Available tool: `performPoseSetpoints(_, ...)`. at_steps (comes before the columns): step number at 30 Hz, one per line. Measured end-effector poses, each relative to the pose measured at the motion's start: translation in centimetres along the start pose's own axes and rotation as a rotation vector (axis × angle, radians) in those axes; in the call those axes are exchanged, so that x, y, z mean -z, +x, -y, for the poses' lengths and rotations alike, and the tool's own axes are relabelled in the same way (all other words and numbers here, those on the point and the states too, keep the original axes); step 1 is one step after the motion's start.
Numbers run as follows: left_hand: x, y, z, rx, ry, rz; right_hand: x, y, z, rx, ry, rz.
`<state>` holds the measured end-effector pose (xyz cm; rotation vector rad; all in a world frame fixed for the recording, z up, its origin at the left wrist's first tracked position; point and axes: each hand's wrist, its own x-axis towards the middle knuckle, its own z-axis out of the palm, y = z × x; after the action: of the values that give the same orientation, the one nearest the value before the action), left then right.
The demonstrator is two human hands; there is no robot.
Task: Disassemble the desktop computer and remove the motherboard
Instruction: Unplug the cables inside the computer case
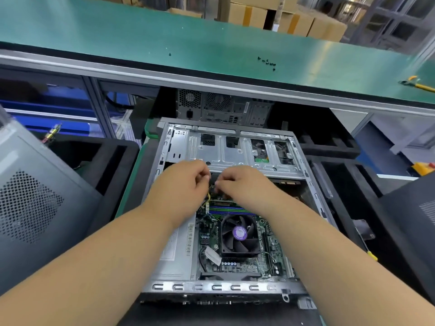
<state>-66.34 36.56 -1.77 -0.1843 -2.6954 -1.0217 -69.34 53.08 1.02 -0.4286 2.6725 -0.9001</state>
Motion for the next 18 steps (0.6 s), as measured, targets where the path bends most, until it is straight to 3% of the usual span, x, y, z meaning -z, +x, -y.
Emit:
performPoseSetpoints(2,0.5,0.1,0.0,-0.059,0.128,-0.123,-0.7,1.5,0.8,0.014,-0.123,0.145)
performPoseSetpoints(4,0.8,0.2,0.2,-0.017,0.112,-0.173,-1.7,2.6,0.9,0.020,-0.224,0.254)
performPoseSetpoints(9,0.7,0.8,0.9,0.149,-0.077,-0.081,-4.9,3.5,-0.4,0.108,-0.471,0.375)
performPoseSetpoints(12,0.6,0.9,1.0,0.139,-0.079,-0.050,-6.4,3.8,-1.5,0.157,-0.627,0.345)
performPoseSetpoints(18,0.5,0.9,1.0,0.123,-0.028,-0.013,-7.9,4.3,-2.5,0.200,-0.669,0.212)
